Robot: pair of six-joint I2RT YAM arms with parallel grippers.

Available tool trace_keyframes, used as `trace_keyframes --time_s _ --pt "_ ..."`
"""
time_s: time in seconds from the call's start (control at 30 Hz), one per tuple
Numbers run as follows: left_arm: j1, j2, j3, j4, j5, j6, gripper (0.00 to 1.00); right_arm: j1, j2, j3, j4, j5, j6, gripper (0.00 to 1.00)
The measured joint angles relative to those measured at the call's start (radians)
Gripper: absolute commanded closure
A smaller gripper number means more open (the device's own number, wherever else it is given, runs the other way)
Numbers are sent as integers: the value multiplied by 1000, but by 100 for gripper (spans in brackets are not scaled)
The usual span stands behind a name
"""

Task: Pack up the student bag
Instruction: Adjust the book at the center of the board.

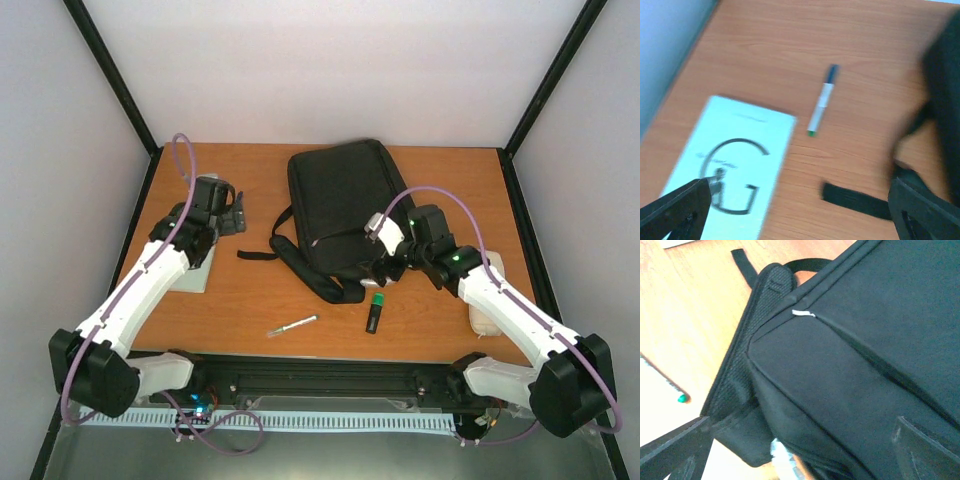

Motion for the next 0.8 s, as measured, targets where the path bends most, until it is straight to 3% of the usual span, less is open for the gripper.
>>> trace_keyframes --time_s 0.1,0.2,0.4,0.8 --pt "39 31 5 -61 -172 -94 0 -1 0 -18 -3 -30 13 0" --pt "106 109 23 -93 -222 -121 0 -1 0 -18 -1 -58 14 0" --pt "261 357 164 -148 -175 -133 0 -3 0 -18 -19 -108 10 0" --pt "474 642 345 -154 27 -117 0 -3 -17 -18 -64 -156 -14 0"
